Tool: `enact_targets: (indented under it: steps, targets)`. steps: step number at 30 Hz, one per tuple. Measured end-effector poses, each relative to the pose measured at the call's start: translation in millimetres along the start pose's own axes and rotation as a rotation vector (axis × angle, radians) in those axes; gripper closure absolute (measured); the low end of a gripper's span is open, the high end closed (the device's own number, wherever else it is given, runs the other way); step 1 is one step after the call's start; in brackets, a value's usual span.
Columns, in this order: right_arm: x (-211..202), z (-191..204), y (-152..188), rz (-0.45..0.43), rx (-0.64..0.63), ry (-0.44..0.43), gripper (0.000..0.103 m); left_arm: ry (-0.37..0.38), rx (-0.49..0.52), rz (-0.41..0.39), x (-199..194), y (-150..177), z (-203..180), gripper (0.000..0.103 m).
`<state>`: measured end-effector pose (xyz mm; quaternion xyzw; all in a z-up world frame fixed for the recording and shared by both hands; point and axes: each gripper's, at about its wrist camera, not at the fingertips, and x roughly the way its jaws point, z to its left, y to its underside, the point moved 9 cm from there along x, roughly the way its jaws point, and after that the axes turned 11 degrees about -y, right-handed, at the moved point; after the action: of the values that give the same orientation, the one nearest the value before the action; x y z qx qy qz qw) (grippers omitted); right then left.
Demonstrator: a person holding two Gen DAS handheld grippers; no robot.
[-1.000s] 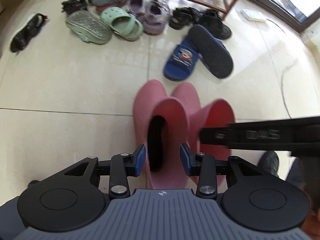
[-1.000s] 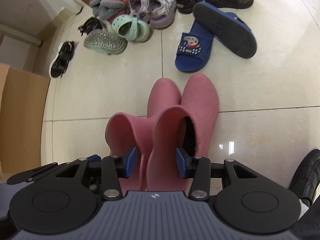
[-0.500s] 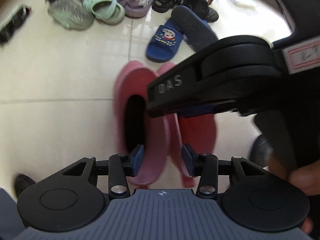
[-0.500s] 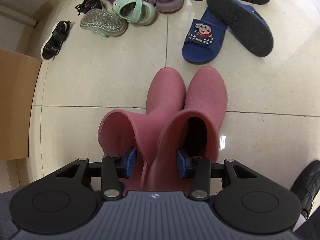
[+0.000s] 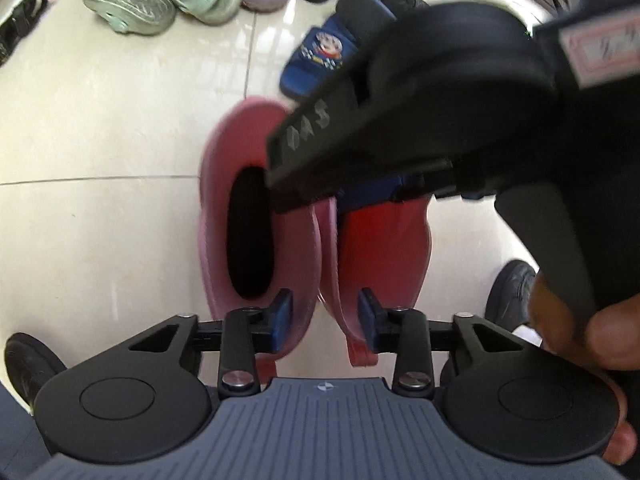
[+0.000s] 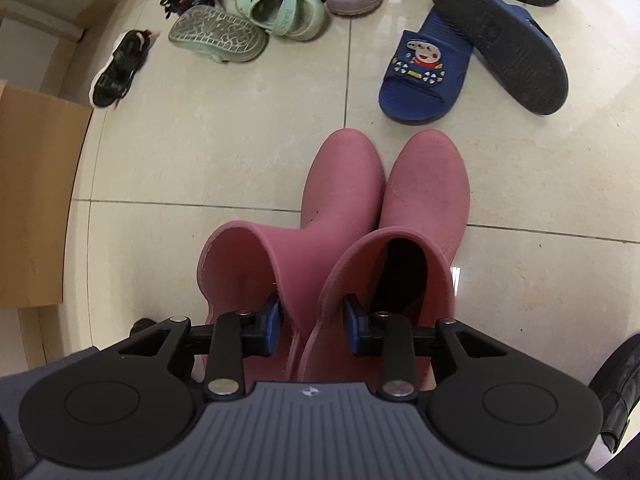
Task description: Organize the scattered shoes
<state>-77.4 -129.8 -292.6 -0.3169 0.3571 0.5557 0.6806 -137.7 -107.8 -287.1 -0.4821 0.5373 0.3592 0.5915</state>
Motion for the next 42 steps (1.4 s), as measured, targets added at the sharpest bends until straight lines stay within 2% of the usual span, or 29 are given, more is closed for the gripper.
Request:
enact_targets:
  steps: [4,10,12,14,16,20,23,26,30,33,38,42]
  targets:
    - [2.8,-3.7,1.3,0.007,0.003,0.019,0.074,-0.014,0.032,-0.018,5.3,2.7,-2.6,0.074]
    - [15.1,-8.2,2.8,0.040,-0.024,0.057,0.075,-0.052,0.037,-0.038,16.3,0.3,-3.2,0.075]
    - [19.5,-12.8,2.2,0.052,-0.026,0.066,0.078,-0.061,0.040,-0.052,20.1,-1.3,-4.7,0.084]
    - [20.9,-17.4,1.0,0.043,-0.012,0.058,0.086,-0.071,0.044,-0.066,24.0,-3.0,-6.2,0.091]
    - [19.6,-15.4,1.9,0.037,-0.031,0.065,0.093,-0.074,0.029,-0.078,21.0,-2.7,-6.6,0.094]
    - [5.9,-14.4,-0.3,0.020,-0.059,0.082,0.096,-0.083,0.010,-0.081,13.6,-6.4,-13.0,0.094]
    - [-16.3,-19.3,-8.5,0.022,-0.099,0.099,0.098,-0.065,-0.009,-0.100,2.7,-16.1,-30.7,0.095]
    - [-40.1,-29.3,-16.5,0.044,-0.156,0.141,0.098,-0.008,-0.017,-0.123,-8.6,-28.6,-59.0,0.095]
    - [-67.3,-51.2,-24.9,0.095,-0.167,0.195,0.099,0.092,-0.040,-0.125,-15.1,-45.0,-105.8,0.095]
    - [-85.4,-77.8,-30.9,0.119,-0.145,0.229,0.099,0.121,-0.033,-0.115,-12.5,-52.5,-130.8,0.095]
    - [-117.5,-120.8,-40.6,0.122,-0.122,0.278,0.102,0.164,0.014,-0.126,-5.0,-70.8,-181.1,0.095]
    - [-148.4,-163.5,-45.3,0.092,-0.067,0.281,0.102,0.188,0.099,-0.146,-0.3,-86.0,-229.0,0.094]
